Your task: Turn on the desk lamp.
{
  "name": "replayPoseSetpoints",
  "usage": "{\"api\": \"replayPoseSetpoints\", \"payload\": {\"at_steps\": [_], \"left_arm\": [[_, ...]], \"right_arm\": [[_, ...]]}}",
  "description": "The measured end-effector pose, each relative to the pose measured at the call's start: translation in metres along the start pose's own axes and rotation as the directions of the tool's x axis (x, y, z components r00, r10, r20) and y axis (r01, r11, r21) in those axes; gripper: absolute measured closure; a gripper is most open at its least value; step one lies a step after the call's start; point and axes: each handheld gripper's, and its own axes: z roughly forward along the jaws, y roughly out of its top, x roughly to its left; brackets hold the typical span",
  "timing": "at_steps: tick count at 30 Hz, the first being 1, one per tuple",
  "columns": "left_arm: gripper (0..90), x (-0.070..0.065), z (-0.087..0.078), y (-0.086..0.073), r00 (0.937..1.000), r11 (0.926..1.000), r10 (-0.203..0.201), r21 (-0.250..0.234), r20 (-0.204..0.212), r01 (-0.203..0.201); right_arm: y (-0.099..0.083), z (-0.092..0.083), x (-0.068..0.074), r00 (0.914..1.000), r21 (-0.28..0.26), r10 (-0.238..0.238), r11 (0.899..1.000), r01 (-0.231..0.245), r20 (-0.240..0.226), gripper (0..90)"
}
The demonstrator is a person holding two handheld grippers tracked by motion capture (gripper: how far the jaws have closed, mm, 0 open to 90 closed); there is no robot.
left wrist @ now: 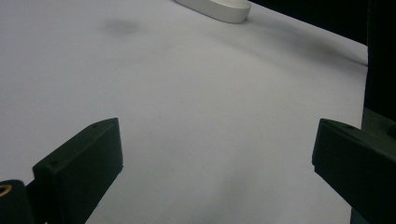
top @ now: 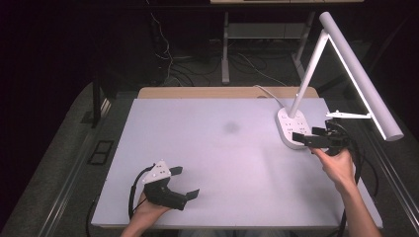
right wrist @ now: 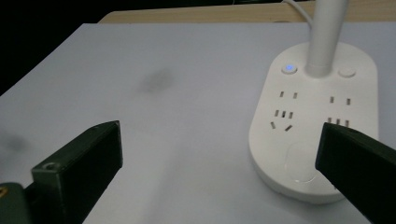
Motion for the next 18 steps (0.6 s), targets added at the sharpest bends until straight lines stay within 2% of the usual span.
{"api": "replayPoseSetpoints", "payload": {"at_steps": [3,8,9,18], "left_arm": [[0.7,0.000,0.000,0.000,1.0000,1.0000,0.000,-0.001,0.000,0.000],[0.5,0.000,-0.001,0.000,1.0000,1.0000,-0.001,0.001,-0.002,0.001],[0.5,0.000,-0.001,0.000,1.0000,1.0000,-0.001,0.000,-0.001,0.001],[0.4,0.000,-0.002,0.000,1.0000,0.9999,-0.008,-0.007,-0.003,0.008]], "right_arm": [[-0.006,-0.001,0.007,0.9998,0.002,-0.017,1.000,0.017,-0.013,0.3],[-0.015,-0.002,0.018,0.9976,0.007,-0.039,0.999,0.039,-0.057,0.4],[-0.019,-0.002,0.022,0.9963,0.004,-0.038,0.999,0.039,-0.077,0.4],[-0.037,-0.005,0.041,0.9899,-0.008,-0.078,0.997,0.078,-0.118,0.4]]}}
